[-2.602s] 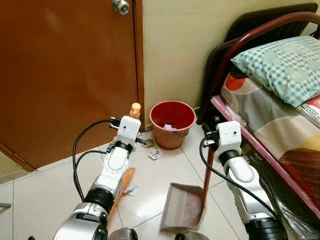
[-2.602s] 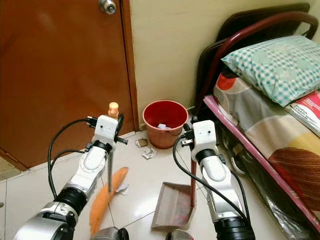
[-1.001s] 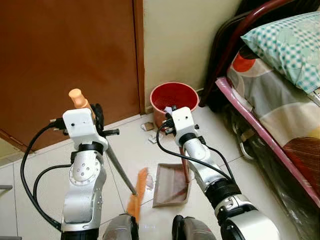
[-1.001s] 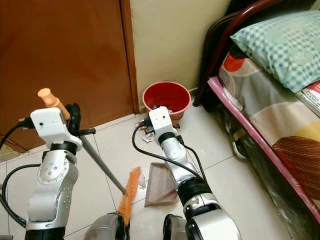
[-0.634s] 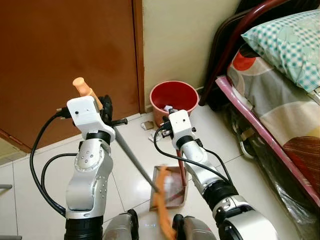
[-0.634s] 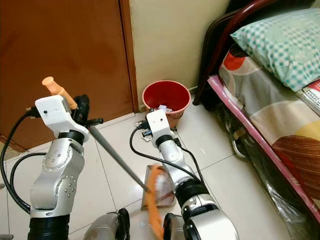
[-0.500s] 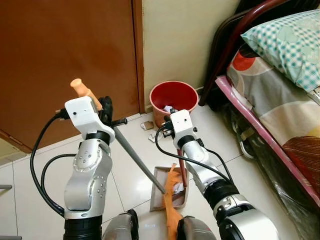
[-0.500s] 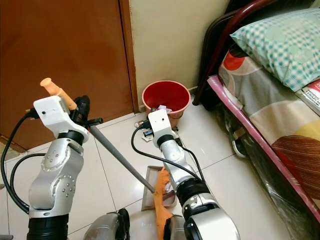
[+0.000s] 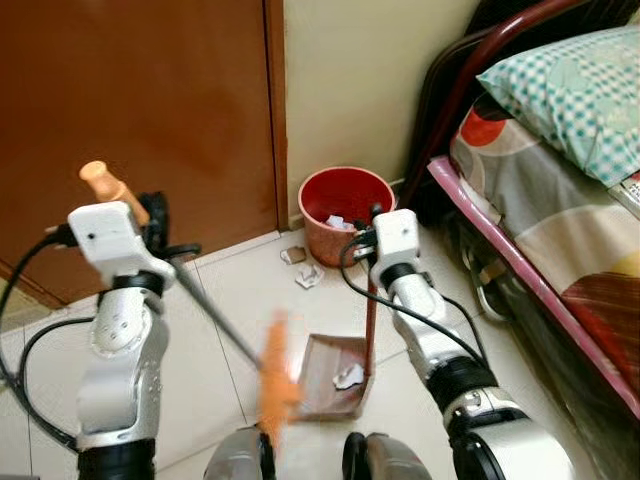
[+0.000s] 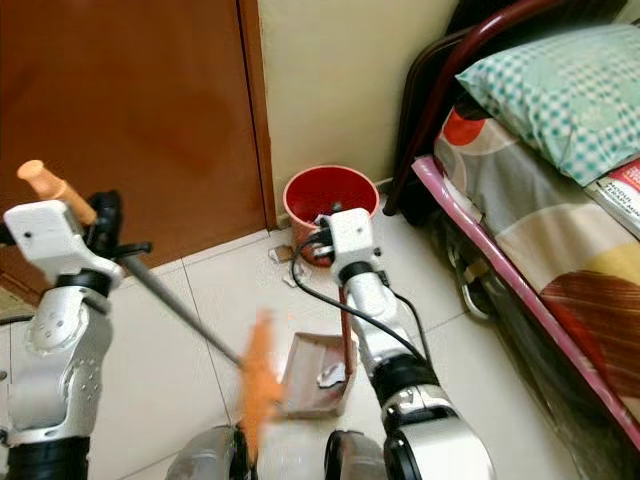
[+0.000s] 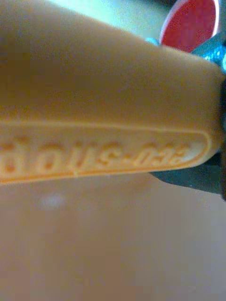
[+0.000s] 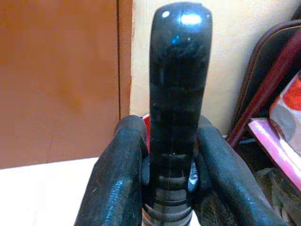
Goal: Sweep floor
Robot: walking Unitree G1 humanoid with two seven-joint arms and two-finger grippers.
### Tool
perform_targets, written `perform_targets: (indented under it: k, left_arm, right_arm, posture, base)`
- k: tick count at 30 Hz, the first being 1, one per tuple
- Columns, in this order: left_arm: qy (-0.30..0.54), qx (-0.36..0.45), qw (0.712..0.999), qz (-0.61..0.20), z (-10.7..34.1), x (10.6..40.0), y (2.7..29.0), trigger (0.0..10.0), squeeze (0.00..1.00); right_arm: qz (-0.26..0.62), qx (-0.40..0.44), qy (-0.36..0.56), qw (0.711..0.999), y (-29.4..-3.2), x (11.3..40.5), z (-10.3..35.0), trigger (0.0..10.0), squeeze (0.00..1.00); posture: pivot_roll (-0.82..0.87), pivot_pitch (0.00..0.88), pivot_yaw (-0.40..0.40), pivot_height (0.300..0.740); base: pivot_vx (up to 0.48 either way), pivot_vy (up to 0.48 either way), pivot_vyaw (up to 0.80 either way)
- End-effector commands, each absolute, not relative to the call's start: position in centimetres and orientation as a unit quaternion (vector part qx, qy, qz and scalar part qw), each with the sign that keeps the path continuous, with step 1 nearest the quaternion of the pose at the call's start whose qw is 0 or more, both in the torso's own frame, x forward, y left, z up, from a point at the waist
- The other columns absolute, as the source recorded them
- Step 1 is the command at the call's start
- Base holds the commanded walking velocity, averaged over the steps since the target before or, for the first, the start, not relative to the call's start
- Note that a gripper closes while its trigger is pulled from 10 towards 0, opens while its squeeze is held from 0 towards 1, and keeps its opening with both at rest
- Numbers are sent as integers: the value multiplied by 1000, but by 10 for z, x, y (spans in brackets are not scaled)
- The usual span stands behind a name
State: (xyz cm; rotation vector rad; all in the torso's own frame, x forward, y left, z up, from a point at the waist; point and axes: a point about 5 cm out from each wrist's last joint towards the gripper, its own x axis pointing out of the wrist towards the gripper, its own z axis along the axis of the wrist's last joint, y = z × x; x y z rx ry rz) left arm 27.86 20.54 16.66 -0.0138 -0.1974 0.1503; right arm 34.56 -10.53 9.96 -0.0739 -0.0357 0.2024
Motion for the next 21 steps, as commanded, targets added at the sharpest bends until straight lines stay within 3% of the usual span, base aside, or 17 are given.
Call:
perform_targets:
  k: [1,5,14,21]
  left_arm:
    - [-89,-7,995,54,157,278,197,10000,0]
    - [-70,13,997,18,136,275,187,10000,0]
    - [-50,25,998,34,115,268,189,10000,0]
    - [-32,55,995,77,101,256,216,10000,0]
  right_arm:
    - [101,-26,-28,994,-108,345,104,10000,0]
    - [128,-25,-13,991,-115,339,98,10000,0]
    - [129,5,-1,992,-131,326,92,10000,0]
    - [131,8,64,989,-150,299,76,10000,0]
  posture:
    - [102,46,-26,740]
    - [82,23,-17,740]
    - [66,0,-8,740]
    - [56,0,-9,740]
  base:
    - [0,0,0]
    - [0,0,0]
    - [0,0,0]
    - [0,0,0]
